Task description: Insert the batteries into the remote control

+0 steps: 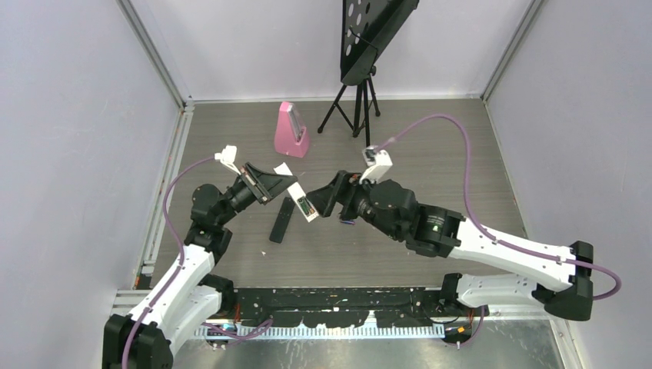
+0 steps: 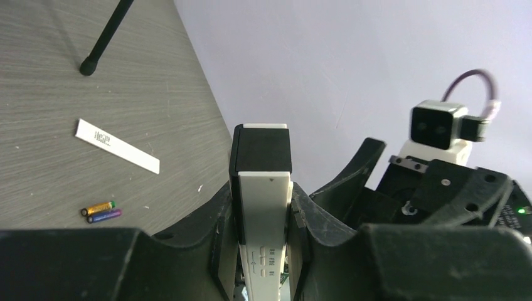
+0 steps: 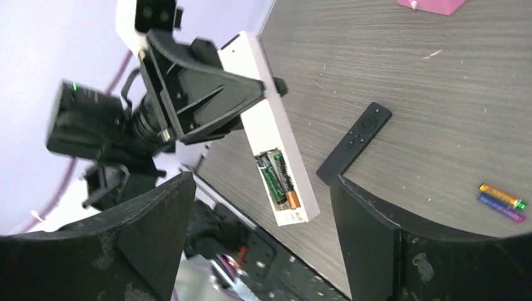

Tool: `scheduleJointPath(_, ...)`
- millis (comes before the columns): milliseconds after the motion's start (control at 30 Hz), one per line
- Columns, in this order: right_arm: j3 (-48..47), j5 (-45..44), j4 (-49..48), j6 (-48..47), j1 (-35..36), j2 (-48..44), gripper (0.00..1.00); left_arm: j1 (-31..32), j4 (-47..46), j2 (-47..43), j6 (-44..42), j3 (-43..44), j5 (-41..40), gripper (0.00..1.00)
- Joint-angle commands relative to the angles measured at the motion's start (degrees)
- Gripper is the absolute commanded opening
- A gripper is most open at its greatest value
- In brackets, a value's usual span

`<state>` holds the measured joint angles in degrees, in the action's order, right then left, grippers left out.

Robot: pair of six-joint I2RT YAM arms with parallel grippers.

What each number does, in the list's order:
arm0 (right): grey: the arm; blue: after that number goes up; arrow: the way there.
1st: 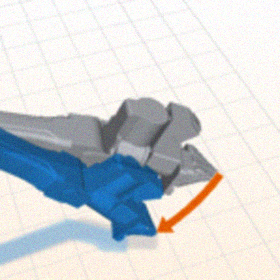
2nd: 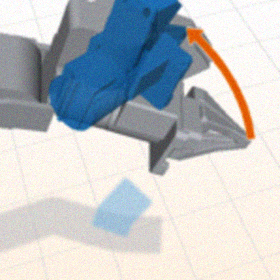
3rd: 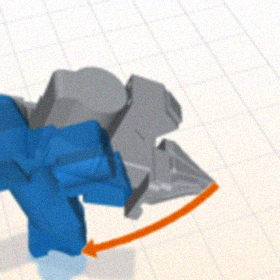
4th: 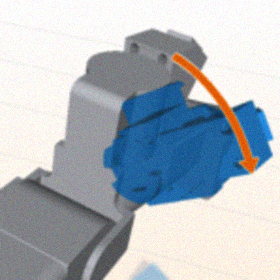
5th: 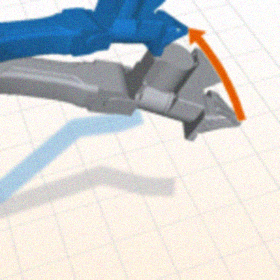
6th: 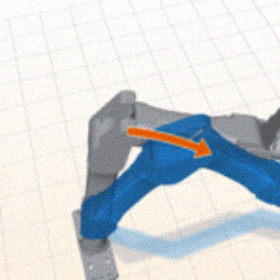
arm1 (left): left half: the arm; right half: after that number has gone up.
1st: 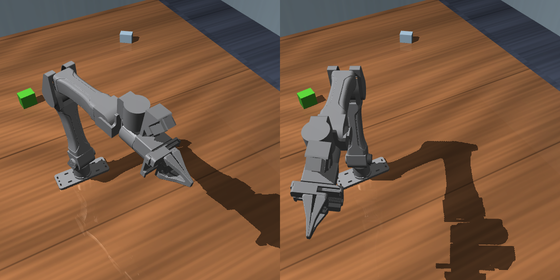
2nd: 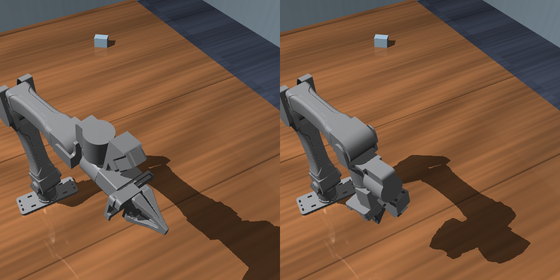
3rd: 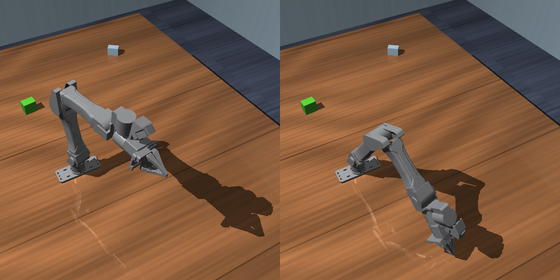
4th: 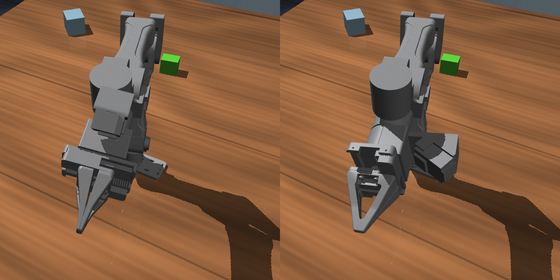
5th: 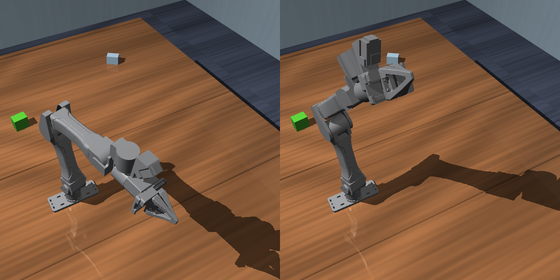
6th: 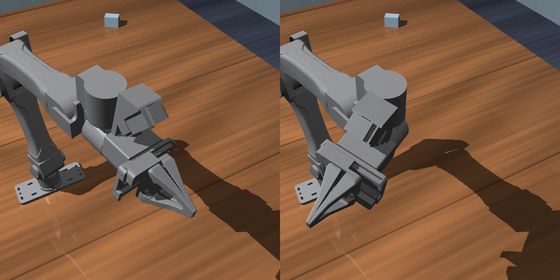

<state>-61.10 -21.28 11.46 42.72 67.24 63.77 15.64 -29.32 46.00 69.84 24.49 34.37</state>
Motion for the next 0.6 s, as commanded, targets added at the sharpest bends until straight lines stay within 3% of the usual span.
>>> scheduleJointPath(0, 4.4, -9.3, -2.0, 21.2, -0.5, -3.9, 0.87, 0.1, -8.2, 0.0, 2.4, 2.3, -3.3, 0.0)
scheduleJointPath(133, 8.7, -8.1, -8.0, 28.7, -0.5, -3.4, 0.89, 0.1, -6.9, 0.5, 3.4, 3.2, -7.0, 0.0)
scheduleJointPath(300, 9.4, -4.2, -16.7, 30.4, -0.7, 0.1, 0.89, 0.1, -10.3, 3.3, 6.4, 3.6, -8.2, 0.0)
scheduleJointPath(567, 12.6, 0.1, -28.0, 38.5, -3.8, 4.3, 0.81, 0.1, -12.1, 5.6, 9.0, 4.4, -6.8, 0.0)
